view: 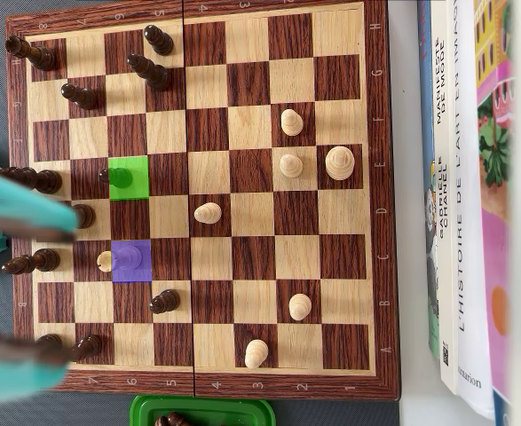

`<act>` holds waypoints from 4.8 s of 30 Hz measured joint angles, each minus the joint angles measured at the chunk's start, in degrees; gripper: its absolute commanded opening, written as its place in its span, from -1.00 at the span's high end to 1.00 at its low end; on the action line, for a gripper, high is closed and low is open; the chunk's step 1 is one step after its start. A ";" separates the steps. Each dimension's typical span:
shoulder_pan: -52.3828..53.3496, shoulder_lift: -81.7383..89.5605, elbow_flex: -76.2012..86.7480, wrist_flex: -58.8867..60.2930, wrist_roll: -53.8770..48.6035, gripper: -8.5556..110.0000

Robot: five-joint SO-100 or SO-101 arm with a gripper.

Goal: Play chess

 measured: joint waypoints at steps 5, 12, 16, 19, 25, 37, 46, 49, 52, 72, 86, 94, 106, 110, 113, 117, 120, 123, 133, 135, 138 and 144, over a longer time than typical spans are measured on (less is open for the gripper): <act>-0.70 -3.60 -5.27 17.84 0.00 0.53; -4.48 -8.00 -9.40 31.55 0.00 0.53; -7.21 -10.20 -9.49 34.98 0.00 0.53; -9.23 -11.87 -9.49 37.71 2.37 0.53; -12.66 -15.47 -9.49 43.95 4.66 0.53; -13.97 -25.31 -9.49 47.55 4.75 0.53; -15.91 -31.82 -8.88 47.29 5.27 0.53; -16.17 -32.26 -5.01 44.74 5.10 0.53; -16.44 -32.26 -0.79 41.22 5.36 0.53; -16.35 -32.78 5.98 34.80 6.42 0.53; -15.38 -32.78 9.32 29.44 6.50 0.53; -15.03 -32.78 10.46 29.18 6.50 0.54; -15.03 -32.78 10.90 29.18 6.50 0.54; -15.03 -32.78 10.90 29.18 6.50 0.57; -15.03 -32.78 10.90 29.18 6.50 0.62; -15.03 -32.78 10.90 29.18 6.50 0.63; -15.03 -32.78 10.90 29.18 6.50 0.63; -15.03 -32.78 10.90 29.18 6.50 0.64; -15.03 -32.78 10.90 29.18 6.50 0.75; -15.03 -32.78 10.90 29.18 6.50 0.75; -15.03 -32.78 10.90 29.18 6.50 0.75; -15.03 -32.78 8.17 29.18 6.42 0.75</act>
